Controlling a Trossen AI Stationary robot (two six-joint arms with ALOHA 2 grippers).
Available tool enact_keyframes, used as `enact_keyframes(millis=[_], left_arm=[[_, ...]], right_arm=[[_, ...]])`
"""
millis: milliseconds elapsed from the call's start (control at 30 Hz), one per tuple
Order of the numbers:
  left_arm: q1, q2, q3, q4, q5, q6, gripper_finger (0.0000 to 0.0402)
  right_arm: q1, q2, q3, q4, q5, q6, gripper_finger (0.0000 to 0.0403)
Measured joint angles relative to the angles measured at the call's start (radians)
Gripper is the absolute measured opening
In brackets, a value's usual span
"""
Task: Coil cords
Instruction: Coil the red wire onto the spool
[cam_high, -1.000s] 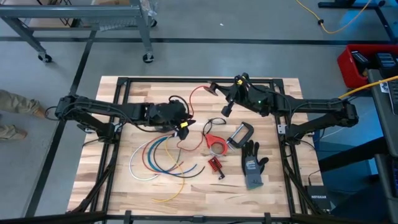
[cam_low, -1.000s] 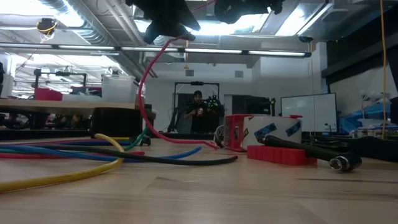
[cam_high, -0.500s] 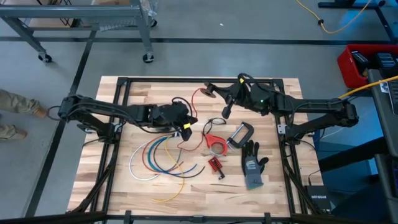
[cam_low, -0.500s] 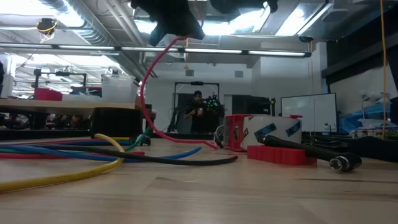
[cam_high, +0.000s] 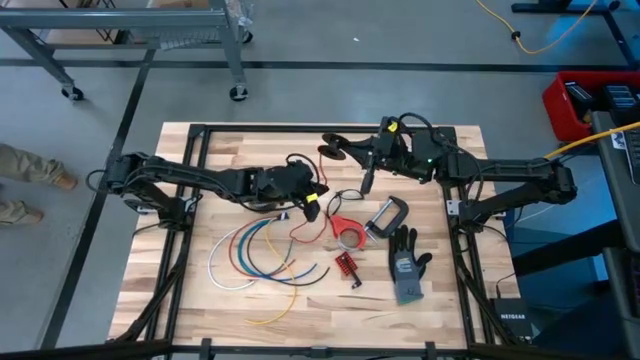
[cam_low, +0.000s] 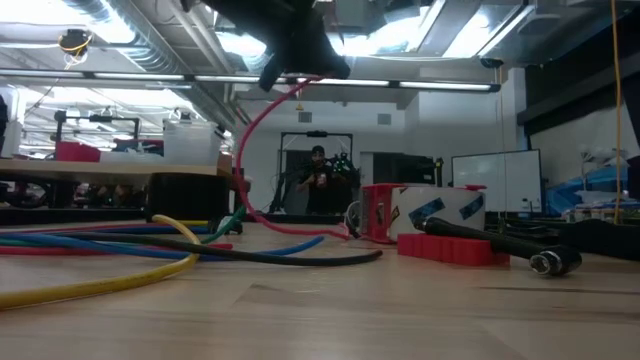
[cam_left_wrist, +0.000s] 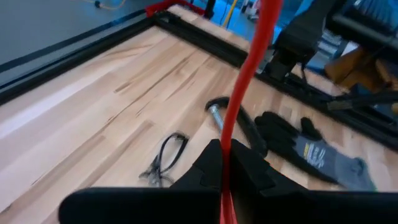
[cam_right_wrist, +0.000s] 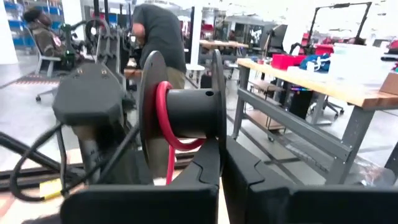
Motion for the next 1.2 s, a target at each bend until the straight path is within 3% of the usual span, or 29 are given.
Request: enact_keyframes(millis=[233,400,567,933,1200], left_arm=[[-0.001,0.023,0.0,0.116,0.084,-0.036,0.0002],[0.0,0.047,0.0,0.094,0.111,-0.101,0.0001],[-0.007,0.051,0.001,0.102,0.147,-0.137,0.0001],[-0.006,0.047,0.002,0.114,0.283,-0.206,0.0001],[0.011,0.047,0.002,0.109,0.419,-0.257,0.0001]], right_arm=[[0.0,0.065,0.0,0.083,0.027,0.0,0.0003],[0.0,0.121,0.0,0.151,0.034,-0.017,0.0003],[0.0,0.147,0.0,0.181,0.172,-0.086,0.0003],[0.001,0.199,0.0,0.154,0.357,-0.199,0.0003],[0.001,0.211,0.0,0.048,0.367,-0.269,0.0003]])
